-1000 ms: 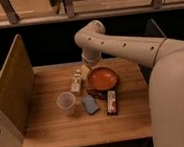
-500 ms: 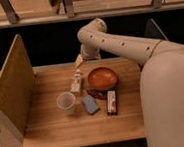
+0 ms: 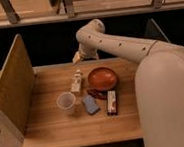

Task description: Stand the bottle upright

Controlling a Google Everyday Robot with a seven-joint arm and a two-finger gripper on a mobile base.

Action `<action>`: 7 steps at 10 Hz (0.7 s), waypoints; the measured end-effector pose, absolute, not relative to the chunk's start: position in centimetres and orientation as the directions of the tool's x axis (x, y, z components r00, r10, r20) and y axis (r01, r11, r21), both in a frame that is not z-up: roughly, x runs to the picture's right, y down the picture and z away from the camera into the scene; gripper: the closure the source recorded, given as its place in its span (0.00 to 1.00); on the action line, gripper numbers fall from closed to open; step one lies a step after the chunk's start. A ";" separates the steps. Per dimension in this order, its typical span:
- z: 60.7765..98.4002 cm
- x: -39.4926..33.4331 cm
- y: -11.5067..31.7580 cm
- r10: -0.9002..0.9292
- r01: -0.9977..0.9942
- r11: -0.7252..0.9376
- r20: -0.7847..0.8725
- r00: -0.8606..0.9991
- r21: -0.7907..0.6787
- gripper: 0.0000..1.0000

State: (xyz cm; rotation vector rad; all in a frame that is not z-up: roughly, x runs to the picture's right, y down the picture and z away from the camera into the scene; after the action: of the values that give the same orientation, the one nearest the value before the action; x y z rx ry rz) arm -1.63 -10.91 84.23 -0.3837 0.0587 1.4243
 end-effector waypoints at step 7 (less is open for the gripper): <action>91.4 -7.7 -10.5 0.907 -0.955 0.135 -0.356 0.226 -0.263 0.20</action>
State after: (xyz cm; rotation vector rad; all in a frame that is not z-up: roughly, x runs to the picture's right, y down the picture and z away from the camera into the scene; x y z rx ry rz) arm -7.68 -10.46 91.38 -0.4817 0.1207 1.3536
